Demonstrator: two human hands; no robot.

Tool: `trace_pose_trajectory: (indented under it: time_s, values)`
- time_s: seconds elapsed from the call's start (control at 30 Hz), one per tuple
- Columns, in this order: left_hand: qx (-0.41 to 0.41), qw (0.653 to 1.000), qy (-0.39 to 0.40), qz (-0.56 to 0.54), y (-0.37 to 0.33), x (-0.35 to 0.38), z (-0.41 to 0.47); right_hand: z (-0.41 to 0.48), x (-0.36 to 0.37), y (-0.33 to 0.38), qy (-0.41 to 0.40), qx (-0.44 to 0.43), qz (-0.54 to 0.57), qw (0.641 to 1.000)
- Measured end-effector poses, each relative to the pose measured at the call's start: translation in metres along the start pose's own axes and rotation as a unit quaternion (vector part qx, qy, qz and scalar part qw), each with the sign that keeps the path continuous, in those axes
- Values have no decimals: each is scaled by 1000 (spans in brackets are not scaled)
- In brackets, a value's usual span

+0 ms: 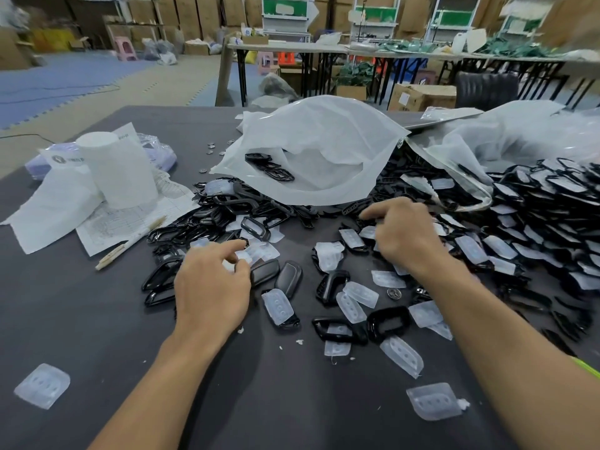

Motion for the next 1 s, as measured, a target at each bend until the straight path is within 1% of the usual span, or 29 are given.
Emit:
trace_pose_trajectory:
  time_s: [0.07,0.13,0.23,0.3,0.37,0.53,0.6,0.67,0.7,0.73,0.77,0.8,0.83,0.9,1.0]
  values:
    - [13,998,2,57,5,1,6,11,26,8,43,-6,-24,999]
    - [8,993,9,114,14,2,12,27,45,7,76,-2,-76,994]
    - [-10,988,30,154,25,2,17,48,62,1,104,17,-182,978]
    - [-5,982,55,180,28,7,19,57,68,-1,120,34,-211,970]
    - [-2,982,60,178,30,8,21,66,76,-3,144,47,-205,967]
    - [-15,993,19,117,34,1,24,74,92,-2,230,23,-209,950]
    - [-30,995,3,95,36,-2,24,74,90,0,228,13,-194,954]
    - [-44,995,-9,89,37,-5,23,71,82,8,189,-2,-136,972]
    - [-49,995,-16,82,36,-6,21,68,76,12,157,-2,-85,984]
    - [-50,996,-21,73,35,-6,20,63,69,16,119,6,-18,993]
    - [-45,997,-26,64,32,-6,19,56,63,19,81,24,63,994]
    - [-36,998,-28,53,28,-6,18,46,61,21,55,50,161,984]
    - [-26,998,-28,43,23,-5,18,34,63,21,41,81,266,960]
    - [-4,999,-23,34,13,0,22,8,80,23,39,143,436,887]
    - [37,999,-6,32,-10,11,37,-29,109,31,51,202,584,785]
Point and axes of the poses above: each hand's wrist, its own z-axis towards the middle knuckle, its own x-axis out of the palm, y = z × x, the point moved 10 cm from there along z, towards the middle knuckle, and after that the axes turned 14 degrees about z, right-handed, at the moved point
